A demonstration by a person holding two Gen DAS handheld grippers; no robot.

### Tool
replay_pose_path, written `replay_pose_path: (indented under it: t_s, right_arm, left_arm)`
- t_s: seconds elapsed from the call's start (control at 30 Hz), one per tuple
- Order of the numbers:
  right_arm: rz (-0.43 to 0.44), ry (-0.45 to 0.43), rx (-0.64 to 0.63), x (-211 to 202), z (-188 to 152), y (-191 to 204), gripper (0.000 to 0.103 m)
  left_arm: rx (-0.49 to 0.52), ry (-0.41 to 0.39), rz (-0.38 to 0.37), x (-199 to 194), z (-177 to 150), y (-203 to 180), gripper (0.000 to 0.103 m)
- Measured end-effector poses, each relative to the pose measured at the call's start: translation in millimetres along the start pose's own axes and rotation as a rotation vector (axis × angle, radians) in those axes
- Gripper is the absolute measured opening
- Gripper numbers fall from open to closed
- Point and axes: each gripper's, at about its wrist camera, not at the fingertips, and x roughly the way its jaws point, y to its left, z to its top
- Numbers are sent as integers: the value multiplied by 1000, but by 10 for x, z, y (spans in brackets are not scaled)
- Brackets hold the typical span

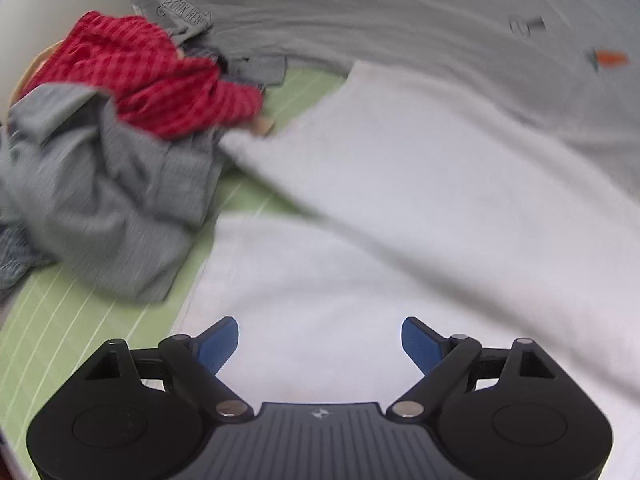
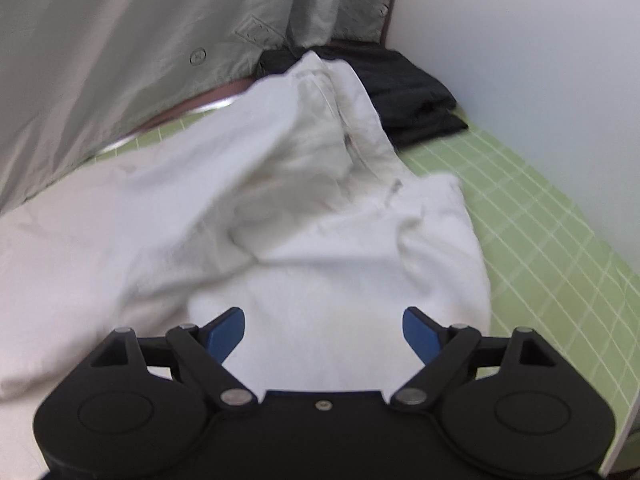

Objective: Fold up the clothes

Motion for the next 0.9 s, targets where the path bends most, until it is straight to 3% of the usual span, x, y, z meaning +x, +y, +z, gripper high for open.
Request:
replay_pose_path:
  t_s: [0.2,0.33,0.4,0.6,0.9]
  right_arm:
    - [13,56,-33,-128,-418,-76,87]
    - [18,88,-72,-225,-676,-68,87]
    - [21,101,-88,-275,-786,-43,87]
    - [21,96,-113,-488,-1011,82,87]
    - [24,69,-84,-809,-1280,282,88]
  left_arm:
    - [36,37,86,-128,-657,299,89]
    - [-3,77,111,-154,-945,608,91]
    - [-32,74,103,-185,-1039,753,98]
    - [-46,67,47,-180,-1121,1009,103]
    - [-26,57,-78,-127,-1143,1133,100]
